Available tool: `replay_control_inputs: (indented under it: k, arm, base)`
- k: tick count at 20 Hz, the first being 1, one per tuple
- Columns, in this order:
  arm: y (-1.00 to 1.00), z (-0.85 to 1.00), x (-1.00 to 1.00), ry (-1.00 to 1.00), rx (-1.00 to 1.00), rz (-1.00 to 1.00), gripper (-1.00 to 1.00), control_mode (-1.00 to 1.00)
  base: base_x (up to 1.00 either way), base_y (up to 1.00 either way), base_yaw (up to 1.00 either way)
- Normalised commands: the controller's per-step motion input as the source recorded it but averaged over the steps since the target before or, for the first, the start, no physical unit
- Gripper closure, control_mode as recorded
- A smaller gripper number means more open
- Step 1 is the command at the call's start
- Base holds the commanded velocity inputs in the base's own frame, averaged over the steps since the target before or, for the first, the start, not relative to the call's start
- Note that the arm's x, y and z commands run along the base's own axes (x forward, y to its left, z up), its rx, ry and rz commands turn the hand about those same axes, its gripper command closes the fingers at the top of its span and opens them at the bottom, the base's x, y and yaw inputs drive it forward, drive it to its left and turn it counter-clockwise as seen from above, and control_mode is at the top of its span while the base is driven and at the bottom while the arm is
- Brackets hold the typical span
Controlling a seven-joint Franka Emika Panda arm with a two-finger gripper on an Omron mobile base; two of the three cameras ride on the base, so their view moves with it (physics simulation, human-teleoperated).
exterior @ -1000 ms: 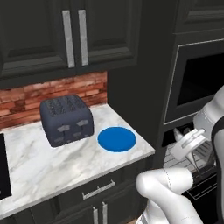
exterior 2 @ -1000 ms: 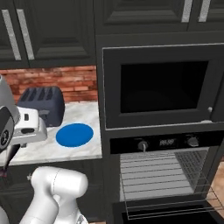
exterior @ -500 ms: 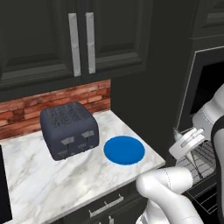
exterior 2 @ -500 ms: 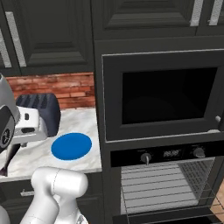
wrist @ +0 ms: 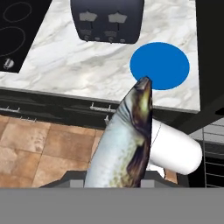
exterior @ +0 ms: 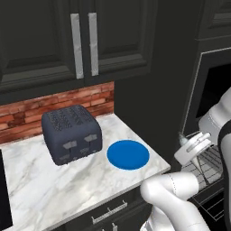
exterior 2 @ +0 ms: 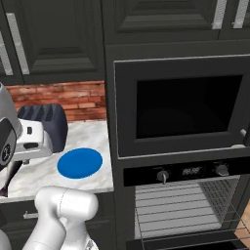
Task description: Take the fish from the oven and place it on the plate on the counter.
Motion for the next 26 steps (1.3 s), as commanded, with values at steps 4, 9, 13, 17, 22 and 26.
replay_control_inputs:
  k: [4, 9, 13, 17, 22, 26]
  arm:
    - [0.0, 0.0, 0.0, 0.0, 0.0, 0.0, 1.0, 1.0]
    - [0.03, 0.0, 0.03, 0.0, 0.0, 0.0, 1.0, -1.0]
    - [0.12, 0.0, 0.52, 0.05, -0.03, -0.05, 1.0, -1.0]
    - [0.04, -0.07, 0.75, 0.21, -0.04, -0.1, 1.0, -1.0]
    - [-0.15, -0.25, 0.67, 0.3, -0.02, -0.02, 1.0, -1.0]
    - [0.0, -0.63, 0.28, 0.19, -0.06, -0.27, 1.0, -1.0]
  base:
    - [0.0, 0.0, 0.0]
    - [0.0, 0.0, 0.0]
    - [0.0, 0.0, 0.0]
    - [0.0, 0.0, 0.0]
    - [0.0, 0.0, 0.0]
    - [0.0, 0.0, 0.0]
